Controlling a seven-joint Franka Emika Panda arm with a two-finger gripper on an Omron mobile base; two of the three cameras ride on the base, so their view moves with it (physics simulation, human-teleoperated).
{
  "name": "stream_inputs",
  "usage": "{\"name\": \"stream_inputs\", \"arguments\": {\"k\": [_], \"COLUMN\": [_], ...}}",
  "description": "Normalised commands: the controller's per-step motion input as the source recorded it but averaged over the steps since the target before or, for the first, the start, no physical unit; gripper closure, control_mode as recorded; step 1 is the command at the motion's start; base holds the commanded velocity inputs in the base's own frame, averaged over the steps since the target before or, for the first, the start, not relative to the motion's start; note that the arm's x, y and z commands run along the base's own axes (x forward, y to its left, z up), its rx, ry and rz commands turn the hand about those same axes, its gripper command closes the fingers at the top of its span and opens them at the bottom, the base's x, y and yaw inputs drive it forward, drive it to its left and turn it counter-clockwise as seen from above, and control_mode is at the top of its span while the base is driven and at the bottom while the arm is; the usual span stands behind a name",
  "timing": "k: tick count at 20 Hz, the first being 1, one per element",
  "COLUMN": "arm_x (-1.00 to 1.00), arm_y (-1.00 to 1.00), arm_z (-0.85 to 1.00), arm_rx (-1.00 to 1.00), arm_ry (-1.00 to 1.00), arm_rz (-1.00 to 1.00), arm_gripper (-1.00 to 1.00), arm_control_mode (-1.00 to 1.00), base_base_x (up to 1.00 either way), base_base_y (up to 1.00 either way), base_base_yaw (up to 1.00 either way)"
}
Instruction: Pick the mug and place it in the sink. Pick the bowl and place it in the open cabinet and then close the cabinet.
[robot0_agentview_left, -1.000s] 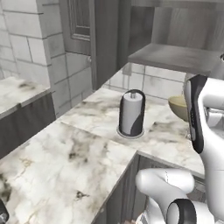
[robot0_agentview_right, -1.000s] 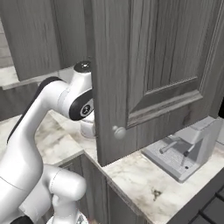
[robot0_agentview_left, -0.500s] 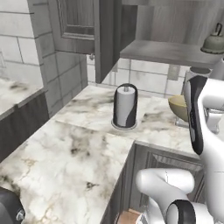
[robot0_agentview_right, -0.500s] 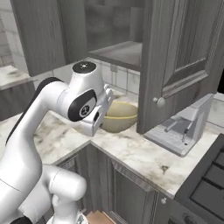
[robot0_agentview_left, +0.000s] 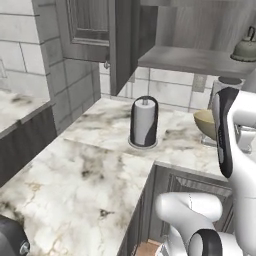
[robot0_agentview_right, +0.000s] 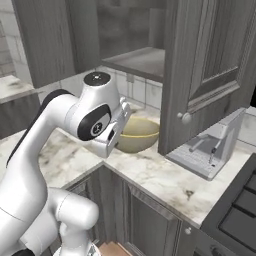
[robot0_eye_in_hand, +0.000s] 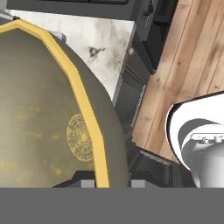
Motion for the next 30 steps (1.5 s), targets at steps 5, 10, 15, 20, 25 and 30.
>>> {"name": "stream_inputs", "arguments": {"k": [5,10,15,20,25,30], "arm_x": [0.00,0.00,0.00,0.00,0.00,0.00], "arm_y": [0.00,0.00,0.00,0.00,0.00,0.00], "arm_z": [0.00,0.00,0.00,0.00,0.00,0.00], "arm_rx": [0.00,0.00,0.00,0.00,0.00,0.00], "arm_ry": [0.00,0.00,0.00,0.00,0.00,0.00], "arm_rz": [0.00,0.00,0.00,0.00,0.00,0.00], "arm_gripper": [1.00,1.00,1.00,1.00,1.00,1.00], "arm_control_mode": [1.00,1.00,1.00,1.00,1.00,1.00], "base_base_x": [0.58,0.59,0.53,0.34,0.19,0.12], "base_base_y": [0.31,0.68,0.92,1.00,0.93,0.63], "base_base_yaw": [-0.18,-0.55,-0.62,-0.33,-0.06,0.13]}}
